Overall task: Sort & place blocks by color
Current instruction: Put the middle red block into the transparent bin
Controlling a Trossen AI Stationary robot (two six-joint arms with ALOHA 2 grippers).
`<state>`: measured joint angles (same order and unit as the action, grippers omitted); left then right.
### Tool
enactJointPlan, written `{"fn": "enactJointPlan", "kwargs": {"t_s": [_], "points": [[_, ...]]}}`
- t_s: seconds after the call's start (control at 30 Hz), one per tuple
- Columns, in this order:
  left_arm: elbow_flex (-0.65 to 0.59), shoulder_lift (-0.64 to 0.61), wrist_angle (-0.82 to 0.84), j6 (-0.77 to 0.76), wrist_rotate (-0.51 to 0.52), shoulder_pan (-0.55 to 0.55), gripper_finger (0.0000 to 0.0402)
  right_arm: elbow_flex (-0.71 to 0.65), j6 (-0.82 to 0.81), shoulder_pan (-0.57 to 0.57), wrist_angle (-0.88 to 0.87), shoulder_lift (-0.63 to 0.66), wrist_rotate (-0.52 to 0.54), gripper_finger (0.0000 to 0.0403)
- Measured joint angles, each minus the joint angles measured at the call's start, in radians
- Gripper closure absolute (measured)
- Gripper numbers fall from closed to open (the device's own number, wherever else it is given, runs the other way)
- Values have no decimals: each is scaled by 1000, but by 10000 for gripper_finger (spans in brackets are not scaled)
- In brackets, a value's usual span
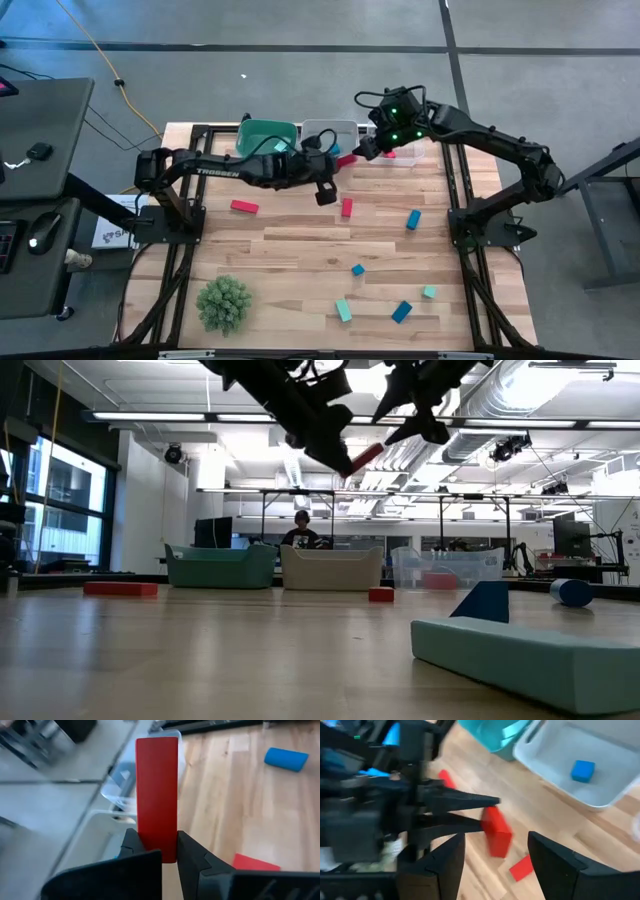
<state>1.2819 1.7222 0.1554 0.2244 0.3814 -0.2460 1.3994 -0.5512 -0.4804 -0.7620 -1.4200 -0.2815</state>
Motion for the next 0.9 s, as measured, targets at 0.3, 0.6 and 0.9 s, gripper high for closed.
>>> {"fn": "enactJointPlan", "kwargs": {"t_s": [0.3, 0.6, 0.9], "points": [[29, 0, -42, 132, 76, 14, 401, 0, -17, 6, -26, 0, 38, 197], [94, 0, -41, 197, 81, 10, 401, 0, -26, 6, -24, 0, 70, 202], [97, 0, -29, 217, 88, 8, 401, 0, -6, 6, 27, 1, 59, 318]]}}
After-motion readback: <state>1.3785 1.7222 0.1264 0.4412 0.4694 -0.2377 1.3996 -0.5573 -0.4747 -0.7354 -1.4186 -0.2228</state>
